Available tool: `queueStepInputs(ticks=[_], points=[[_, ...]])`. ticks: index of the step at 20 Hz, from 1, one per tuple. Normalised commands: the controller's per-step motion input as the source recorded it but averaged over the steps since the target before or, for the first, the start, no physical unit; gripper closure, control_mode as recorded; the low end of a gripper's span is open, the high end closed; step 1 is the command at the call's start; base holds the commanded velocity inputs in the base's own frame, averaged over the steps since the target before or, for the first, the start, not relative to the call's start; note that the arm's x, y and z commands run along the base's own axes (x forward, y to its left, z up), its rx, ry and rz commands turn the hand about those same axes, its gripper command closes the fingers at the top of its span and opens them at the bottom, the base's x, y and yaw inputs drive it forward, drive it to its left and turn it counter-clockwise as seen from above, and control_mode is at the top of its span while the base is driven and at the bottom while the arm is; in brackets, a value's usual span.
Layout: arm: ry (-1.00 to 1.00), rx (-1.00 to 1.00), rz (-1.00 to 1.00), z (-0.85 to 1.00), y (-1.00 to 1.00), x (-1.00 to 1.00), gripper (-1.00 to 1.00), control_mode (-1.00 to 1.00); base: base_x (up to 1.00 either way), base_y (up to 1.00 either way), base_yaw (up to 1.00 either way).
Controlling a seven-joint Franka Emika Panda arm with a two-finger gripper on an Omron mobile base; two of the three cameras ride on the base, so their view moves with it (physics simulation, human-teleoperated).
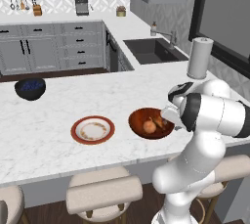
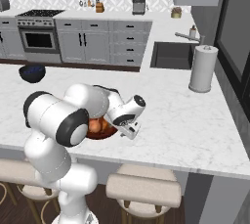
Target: Pick the chicken drumstick and onion from their plates and place them in the bowl. Then put the bowl in the fridge.
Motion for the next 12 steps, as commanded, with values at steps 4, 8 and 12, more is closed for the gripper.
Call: queueStepInputs(ticks=[4,8,12], points=[[0.00,0.00,0.00,0.00,0.01,0.00,1.00,-1.00,0.00,0.00,0.00],[0.00,0.00,0.00,0.08,0.12,-0.04,1.00,-1.00,0.00,0.00,0.00],[-0.01,0.00,0.00,0.38,0.20,0.00,1.00,-1.00,0.00,0.00,0.00]])
